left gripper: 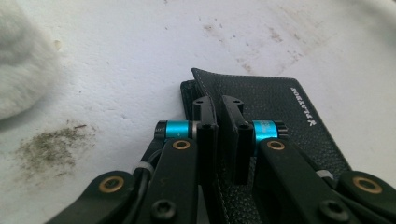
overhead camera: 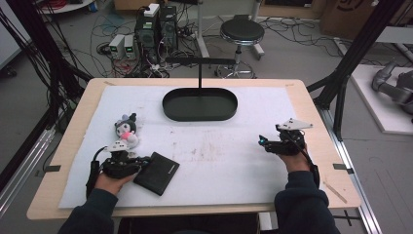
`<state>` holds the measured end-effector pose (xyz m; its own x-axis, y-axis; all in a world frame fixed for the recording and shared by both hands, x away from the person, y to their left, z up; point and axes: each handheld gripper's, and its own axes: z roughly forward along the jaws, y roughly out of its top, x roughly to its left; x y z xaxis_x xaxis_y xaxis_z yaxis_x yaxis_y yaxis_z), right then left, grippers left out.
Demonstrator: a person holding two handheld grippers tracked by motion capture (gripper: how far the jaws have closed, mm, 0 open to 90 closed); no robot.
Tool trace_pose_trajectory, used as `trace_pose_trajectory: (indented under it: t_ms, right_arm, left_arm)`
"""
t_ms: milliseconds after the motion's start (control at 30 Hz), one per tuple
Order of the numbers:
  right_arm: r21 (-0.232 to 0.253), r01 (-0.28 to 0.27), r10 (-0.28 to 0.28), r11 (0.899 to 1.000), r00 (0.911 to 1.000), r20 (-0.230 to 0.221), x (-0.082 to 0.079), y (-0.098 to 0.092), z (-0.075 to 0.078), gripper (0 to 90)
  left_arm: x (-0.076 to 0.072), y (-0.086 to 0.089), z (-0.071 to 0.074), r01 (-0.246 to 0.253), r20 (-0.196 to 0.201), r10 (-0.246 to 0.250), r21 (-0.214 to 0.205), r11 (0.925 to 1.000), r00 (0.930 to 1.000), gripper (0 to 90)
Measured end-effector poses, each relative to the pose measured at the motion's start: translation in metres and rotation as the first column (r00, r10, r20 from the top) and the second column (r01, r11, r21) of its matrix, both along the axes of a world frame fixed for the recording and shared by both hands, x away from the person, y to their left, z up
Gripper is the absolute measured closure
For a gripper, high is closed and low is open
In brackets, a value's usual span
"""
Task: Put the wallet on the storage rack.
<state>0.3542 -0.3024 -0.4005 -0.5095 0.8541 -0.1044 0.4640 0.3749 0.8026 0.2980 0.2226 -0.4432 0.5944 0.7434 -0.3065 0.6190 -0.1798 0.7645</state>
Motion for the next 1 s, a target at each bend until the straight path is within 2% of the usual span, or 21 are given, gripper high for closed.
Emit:
trace_pose_trajectory:
  t_ms: [67,133,167,200,233,267,300,400,467,500,567,700,800,833,967,1000]
  right_arm:
    - [-0.004,0.002,-0.001,1.0,1.0,0.002,0.0,-0.001,0.0,22.4]
    - [-0.005,0.003,-0.003,1.0,1.0,0.002,0.0,-0.001,0.0,22.4]
    - [-0.005,0.003,-0.003,1.0,1.0,0.001,0.0,-0.001,0.0,22.4]
    - [-0.006,0.001,-0.001,1.0,1.0,0.003,-0.001,-0.001,0.0,22.4]
    - [-0.008,0.002,-0.002,1.0,1.0,0.002,-0.001,-0.001,0.001,22.4]
    - [-0.008,0.002,-0.002,1.0,1.0,0.002,-0.001,-0.001,0.001,22.4]
    - [-0.004,0.006,-0.006,1.0,1.0,0.003,-0.001,-0.001,0.001,22.4]
    - [0.002,0.018,-0.018,1.0,0.9998,0.002,-0.002,-0.002,0.001,22.4]
    - [0.001,0.017,-0.017,1.0,0.9999,0.001,-0.002,-0.003,0.002,22.4]
    - [-0.003,0.011,-0.011,1.0,0.9999,0.001,-0.002,-0.002,0.001,22.4]
    - [-0.003,0.01,-0.01,1.0,0.9999,0.003,-0.002,-0.002,0.001,22.4]
    - [-0.002,0.01,-0.01,1.0,0.9999,0.002,-0.002,-0.003,0.002,22.4]
    - [0.006,0.013,-0.013,1.0,0.9999,0.004,-0.002,-0.003,0.002,22.4]
    - [0.006,0.013,-0.013,1.0,0.9999,0.004,-0.002,-0.003,0.002,22.4]
    - [0.004,0.009,-0.009,1.0,0.9999,0.006,-0.002,-0.002,0.002,22.4]
    - [0.004,0.009,-0.009,1.0,0.9999,0.006,-0.002,-0.002,0.002,22.4]
  left_arm:
    - [0.001,0.001,0.001,-0.003,0.002,0.003,-0.015,0.9999,1.0,85.8]
    - [0.004,0.005,0.008,-0.038,0.04,0.04,-0.058,0.9976,0.9984,86.3]
    - [0.004,0.005,0.008,-0.038,0.04,0.04,-0.058,0.9976,0.9984,86.4]
    - [0.008,0.008,0.014,-0.063,0.067,0.068,-0.067,0.9957,0.9954,86.5]
    - [0.008,0.008,0.014,-0.063,0.067,0.068,-0.067,0.9957,0.9954,86.7]
    - [0.011,0.01,0.018,-0.078,0.089,0.084,-0.069,0.9945,0.9924,86.7]
    - [0.016,0.011,0.026,-0.102,0.127,0.107,-0.049,0.9936,0.9861,86.8]
    - [0.023,0.009,0.034,-0.111,0.154,0.116,-0.037,0.9931,0.9813,86.9]
    - [0.028,0.006,0.044,-0.113,0.187,0.113,-0.009,0.9935,0.9759,87.0]
    - [0.032,0.002,0.053,-0.112,0.215,0.106,0.013,0.9936,0.9707,87.0]
    - [0.035,-0.001,0.062,-0.114,0.243,0.1,0.045,0.9925,0.9649,87.1]
    - [0.038,-0.006,0.068,-0.104,0.252,0.088,0.051,0.9932,0.9636,87.2]
    - [0.037,-0.02,0.072,-0.058,0.256,0.041,0.06,0.9965,0.9658,87.2]
    - [0.037,-0.02,0.072,-0.058,0.256,0.041,0.06,0.9965,0.9658,87.2]
    - [0.035,-0.041,0.072,0.001,0.25,-0.018,0.071,0.9975,0.9682,87.3]
    - [0.035,-0.041,0.072,0.001,0.25,-0.018,0.071,0.9975,0.9682,87.3]
